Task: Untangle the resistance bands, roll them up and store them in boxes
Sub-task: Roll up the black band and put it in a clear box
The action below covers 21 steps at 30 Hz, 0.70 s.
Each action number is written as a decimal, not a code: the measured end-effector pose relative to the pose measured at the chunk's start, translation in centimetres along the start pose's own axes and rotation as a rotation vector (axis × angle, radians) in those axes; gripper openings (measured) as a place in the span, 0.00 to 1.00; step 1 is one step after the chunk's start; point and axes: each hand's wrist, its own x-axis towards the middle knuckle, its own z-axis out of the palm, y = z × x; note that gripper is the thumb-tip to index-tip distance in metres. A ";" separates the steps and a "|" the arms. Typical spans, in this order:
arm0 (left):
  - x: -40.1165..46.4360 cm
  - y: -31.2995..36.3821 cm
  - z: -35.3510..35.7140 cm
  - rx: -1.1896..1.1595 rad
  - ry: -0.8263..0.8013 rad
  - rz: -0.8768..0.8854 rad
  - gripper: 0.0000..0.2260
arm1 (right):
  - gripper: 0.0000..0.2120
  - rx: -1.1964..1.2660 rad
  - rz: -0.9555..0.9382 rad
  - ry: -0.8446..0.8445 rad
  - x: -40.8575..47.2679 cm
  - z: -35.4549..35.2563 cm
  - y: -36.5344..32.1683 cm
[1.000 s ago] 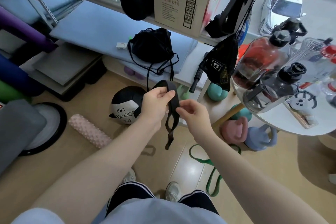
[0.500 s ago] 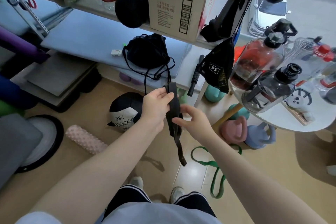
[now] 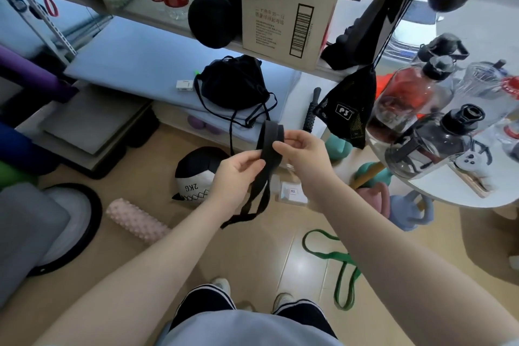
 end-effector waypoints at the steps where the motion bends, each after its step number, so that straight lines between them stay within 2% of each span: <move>1: 0.1 0.0 -0.2 -0.017 0.038 0.014 0.12 | 0.05 0.017 0.021 0.006 0.2 0.5 0.1; 4: 0.4 0.2 -0.2 -0.037 0.120 0.025 0.11 | 0.05 0.108 0.077 0.031 0.3 1.5 0.6; 8: 0.7 0.4 0.0 0.127 0.194 0.110 0.13 | 0.11 0.190 0.082 0.067 0.0 2.0 1.4; 14: 1.1 0.3 0.1 0.303 0.116 0.224 0.16 | 0.11 0.158 -0.006 0.078 -0.1 1.3 1.3; 17: 1.8 1.6 0.6 0.204 0.055 0.219 0.16 | 0.11 0.024 -0.090 -0.033 -0.2 -0.1 1.7; 21: 3.3 3.8 1.3 -0.021 0.037 0.116 0.12 | 0.12 -0.077 -0.049 -0.088 -1.6 -1.2 4.1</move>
